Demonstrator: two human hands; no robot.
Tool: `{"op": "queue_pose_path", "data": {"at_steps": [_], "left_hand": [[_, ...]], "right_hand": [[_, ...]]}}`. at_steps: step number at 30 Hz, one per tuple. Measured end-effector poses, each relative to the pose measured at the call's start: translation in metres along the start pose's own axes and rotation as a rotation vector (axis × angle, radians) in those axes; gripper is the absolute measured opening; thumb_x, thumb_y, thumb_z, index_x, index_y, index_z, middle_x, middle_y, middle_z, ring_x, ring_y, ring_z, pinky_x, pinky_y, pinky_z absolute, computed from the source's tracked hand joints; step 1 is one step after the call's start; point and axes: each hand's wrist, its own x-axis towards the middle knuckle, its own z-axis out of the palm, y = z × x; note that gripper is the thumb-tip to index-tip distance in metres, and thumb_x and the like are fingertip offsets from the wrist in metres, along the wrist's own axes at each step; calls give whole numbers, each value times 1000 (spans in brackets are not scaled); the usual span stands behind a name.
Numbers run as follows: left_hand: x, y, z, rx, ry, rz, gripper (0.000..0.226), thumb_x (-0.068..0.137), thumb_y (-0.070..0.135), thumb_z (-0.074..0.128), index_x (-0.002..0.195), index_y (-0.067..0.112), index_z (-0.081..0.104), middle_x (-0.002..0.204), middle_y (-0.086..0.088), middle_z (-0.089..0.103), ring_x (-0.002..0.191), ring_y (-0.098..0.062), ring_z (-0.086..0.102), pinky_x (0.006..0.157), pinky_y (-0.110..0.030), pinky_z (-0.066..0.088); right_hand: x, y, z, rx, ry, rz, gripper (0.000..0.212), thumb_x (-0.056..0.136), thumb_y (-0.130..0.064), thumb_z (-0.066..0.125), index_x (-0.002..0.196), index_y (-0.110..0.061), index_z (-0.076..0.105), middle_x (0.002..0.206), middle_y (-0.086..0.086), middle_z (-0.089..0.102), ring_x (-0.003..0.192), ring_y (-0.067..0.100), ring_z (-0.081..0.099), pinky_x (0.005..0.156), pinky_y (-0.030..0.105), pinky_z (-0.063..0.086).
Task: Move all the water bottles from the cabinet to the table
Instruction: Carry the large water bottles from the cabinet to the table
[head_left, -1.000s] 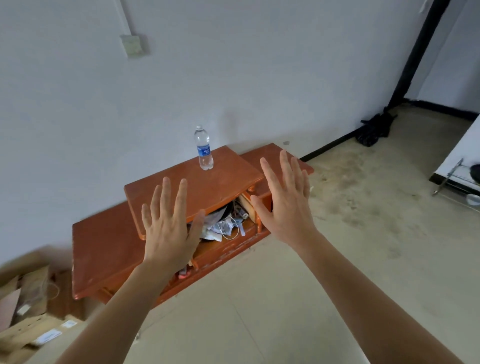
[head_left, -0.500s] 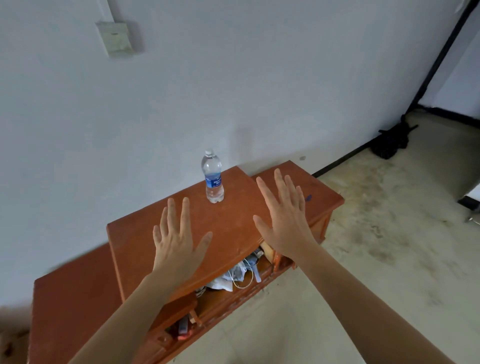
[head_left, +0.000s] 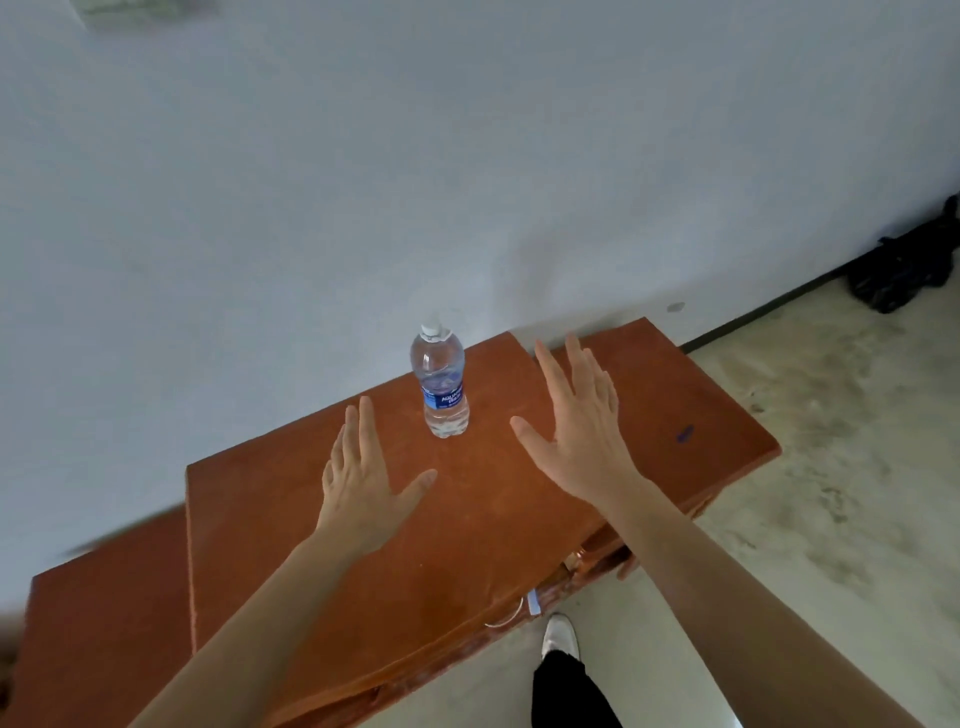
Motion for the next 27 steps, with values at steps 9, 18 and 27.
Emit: {"op": "queue_pose_path", "data": {"at_steps": [9,18,27], "left_hand": [[92,0,61,-93,7,-324,130,75,72,69,152,36,-29,169,3,-11,156,-24,-1,122,-58,17],[173,-43,141,-142,-123,-373,138,67,65,81,152,41,-25,168,9,-13,155,-20,-7,123,-57,14],[251,-34,186,-46,-70,-95,106,71,66,77,157,34,22,166,7,22,155,-19,10,125,-54,13]], "right_hand": [[158,21,96,396,-263,-147,105,88,-58,70,162,-29,1,171,6,2,156,24,10,122,46,20],[190,21,191,423,-23,-190,99,77,-70,74,156,-23,36,163,21,24,150,34,29,109,58,45],[185,64,185,592,52,-63,74,76,-44,86,132,-8,53,125,7,59,113,16,60,90,19,53]]}}
